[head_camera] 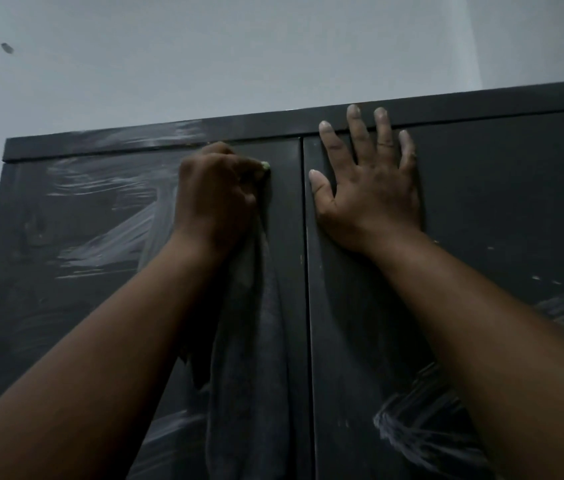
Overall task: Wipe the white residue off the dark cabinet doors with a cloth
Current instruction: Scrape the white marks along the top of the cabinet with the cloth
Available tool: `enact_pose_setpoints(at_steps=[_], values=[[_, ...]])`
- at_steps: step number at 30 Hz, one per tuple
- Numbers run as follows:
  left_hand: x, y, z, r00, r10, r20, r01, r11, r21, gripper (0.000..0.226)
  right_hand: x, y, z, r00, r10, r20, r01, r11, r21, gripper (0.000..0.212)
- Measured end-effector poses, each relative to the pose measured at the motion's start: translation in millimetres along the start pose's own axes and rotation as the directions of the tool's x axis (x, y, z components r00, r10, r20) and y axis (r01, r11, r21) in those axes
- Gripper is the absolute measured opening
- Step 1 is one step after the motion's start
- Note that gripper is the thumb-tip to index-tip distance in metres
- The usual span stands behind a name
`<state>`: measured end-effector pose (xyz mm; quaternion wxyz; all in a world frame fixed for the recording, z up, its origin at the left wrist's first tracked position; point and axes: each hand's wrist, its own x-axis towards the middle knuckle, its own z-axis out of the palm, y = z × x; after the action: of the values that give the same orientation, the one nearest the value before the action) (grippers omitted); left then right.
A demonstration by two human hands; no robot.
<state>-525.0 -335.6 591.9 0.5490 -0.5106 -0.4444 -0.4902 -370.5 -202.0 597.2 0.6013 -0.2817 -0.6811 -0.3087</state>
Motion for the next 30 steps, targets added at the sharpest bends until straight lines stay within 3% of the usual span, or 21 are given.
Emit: enact_pose_setpoints(at_steps=[3, 5, 10, 17, 24, 30], values=[[18, -13, -3, 0.98, -0.186, -0.066, 0.187, 0.982, 0.012, 0.025, 0, 0, 0, 1.0, 0.005, 0.003, -0.005, 1.0, -0.004, 0.068], [21, -9, -4, 0.982, -0.178, -0.059, 0.18, 0.983, 0.033, 0.021, 0, 0, -1, 1.0, 0.005, 0.003, -0.005, 1.0, -0.002, 0.068], [-14, 7, -3, 0.999, 0.003, 0.037, -0.003, 1.0, -0.001, 0.016, -3, -2, -1, 1.0, 0.007, 0.0, -0.007, 1.0, 0.02, 0.067], [23, -23, -8, 0.967, -0.227, -0.116, 0.237, 0.969, 0.076, 0.022, -7, -4, -2, 1.0, 0.002, 0.01, -0.002, 1.0, 0.021, 0.066], [-18, -3, -2, 0.998, 0.056, 0.036, -0.057, 0.998, 0.039, 0.016, -15, -12, 0, 1.0, -0.018, 0.024, 0.017, 1.0, 0.015, 0.065], [9, -38, -15, 0.97, -0.2, -0.142, 0.212, 0.975, 0.075, 0.021, -18, -18, 3, 0.999, -0.018, 0.027, 0.018, 1.0, -0.002, 0.066]])
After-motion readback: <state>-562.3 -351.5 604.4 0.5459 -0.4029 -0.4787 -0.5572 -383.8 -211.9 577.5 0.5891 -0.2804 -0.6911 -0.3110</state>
